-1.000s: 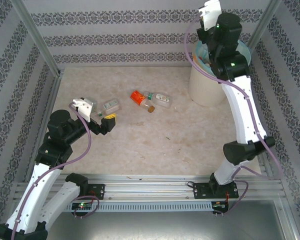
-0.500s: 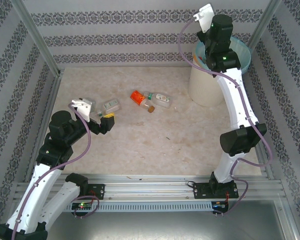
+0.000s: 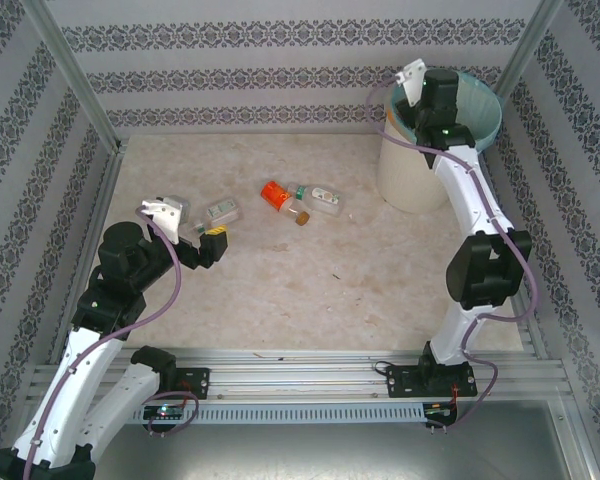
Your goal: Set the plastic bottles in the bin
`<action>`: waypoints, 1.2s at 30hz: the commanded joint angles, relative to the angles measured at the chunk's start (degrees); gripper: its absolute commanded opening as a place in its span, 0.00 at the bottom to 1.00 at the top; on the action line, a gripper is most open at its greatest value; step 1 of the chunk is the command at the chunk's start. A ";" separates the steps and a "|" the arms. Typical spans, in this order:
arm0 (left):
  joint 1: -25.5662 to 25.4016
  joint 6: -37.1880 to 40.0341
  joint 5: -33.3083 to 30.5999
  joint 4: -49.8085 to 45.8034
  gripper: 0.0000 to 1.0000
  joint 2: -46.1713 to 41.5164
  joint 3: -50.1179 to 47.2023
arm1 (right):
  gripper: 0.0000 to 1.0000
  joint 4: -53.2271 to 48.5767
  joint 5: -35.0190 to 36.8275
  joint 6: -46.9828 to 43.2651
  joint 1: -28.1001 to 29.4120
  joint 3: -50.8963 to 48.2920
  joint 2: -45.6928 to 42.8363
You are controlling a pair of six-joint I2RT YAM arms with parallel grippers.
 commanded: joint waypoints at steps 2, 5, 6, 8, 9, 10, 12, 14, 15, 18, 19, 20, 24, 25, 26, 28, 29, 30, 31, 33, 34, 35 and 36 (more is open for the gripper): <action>0.30 -1.63 0.17 -0.48 1.00 0.10 0.42 | 0.68 2.42 -3.28 5.30 0.19 -2.88 -6.98; 0.31 -1.76 0.35 -0.50 1.00 0.11 0.28 | 0.59 1.34 -4.49 7.78 -0.76 -3.60 -7.93; 0.29 -1.85 0.38 -0.55 1.00 0.10 0.28 | 0.57 0.83 -5.33 9.01 -1.26 -3.44 -8.12; 0.34 -1.77 0.34 -0.66 1.00 0.10 0.37 | 0.53 -0.24 -7.23 11.66 -2.34 -2.95 -8.44; 0.35 -1.76 0.33 -0.75 1.00 0.08 0.38 | 0.53 -0.81 -8.29 13.45 -2.95 -2.60 -8.57; 0.28 -1.76 0.24 -0.75 1.00 0.10 0.46 | 0.53 -1.25 -9.55 15.52 -3.53 -2.17 -8.81; 0.33 -1.85 0.16 -0.77 1.00 0.01 0.47 | 0.53 -1.65 -11.57 18.09 -4.31 -1.80 -9.10; 0.36 -1.99 0.23 -0.66 1.00 -0.12 0.39 | 0.51 -2.44 -12.62 19.64 -4.67 -1.25 -9.19; 0.27 -2.03 0.29 -0.74 1.00 -0.08 0.36 | 0.50 -2.85 -13.06 20.34 -4.76 -1.01 -9.15; 0.26 -2.03 -0.11 -1.05 1.00 0.00 0.29 | 0.47 -3.65 -14.31 21.83 -4.85 -0.70 -9.06; 0.27 -2.11 -0.72 -1.33 1.00 0.16 0.42 | 0.46 -4.05 -14.40 22.27 -4.93 -0.29 -8.73; 0.28 -2.44 -1.64 -1.85 1.00 0.54 0.62 | 0.44 -4.94 -14.59 22.83 -5.08 0.33 -8.43; 0.36 -2.80 -7.70 -7.68 1.00 4.50 4.19 | 0.43 -8.84 -15.82 26.59 -4.81 3.68 -9.06; 0.38 -2.44 -9.37 -9.81 1.00 6.28 5.36 | 0.45 -8.25 -16.13 27.47 -4.41 3.31 -10.35; 0.37 -2.27 -11.24 -11.69 1.00 8.10 6.60 | 0.46 -7.59 -16.08 27.86 -3.84 2.79 -11.88; 0.48 -1.69 -15.11 -15.53 1.00 12.80 9.29 | 0.49 -6.00 -15.04 27.34 -1.26 0.96 -15.36; 0.59 -1.19 -16.27 -16.85 1.00 15.15 10.53 | 0.50 -5.41 -14.85 26.75 -0.04 -0.04 -16.79; 0.69 -0.70 -17.11 -18.06 1.00 17.77 11.71 | 0.51 -4.98 -14.64 25.84 1.98 -1.10 -18.50; 1.00 -0.18 -17.42 -19.10 1.00 20.77 12.92 | 0.52 -4.40 -14.46 24.90 4.09 -2.43 -20.06; 1.90 1.30 -16.13 -19.73 1.00 26.14 14.99 | 0.54 -3.40 -14.89 23.25 7.89 -5.56 -22.90; 2.33 2.34 -15.04 -19.56 1.00 29.18 15.88 | 0.54 -2.69 -15.07 22.50 9.93 -7.47 -24.39; 2.78 3.03 -14.30 -19.60 1.00 31.87 17.04 | 0.55 -2.14 -15.18 22.23 11.70 -9.22 -25.49; 3.37 3.77 -13.16 -19.89 1.00 35.48 18.76 | 0.55 -1.53 -15.39 21.94 13.51 -11.23 -26.72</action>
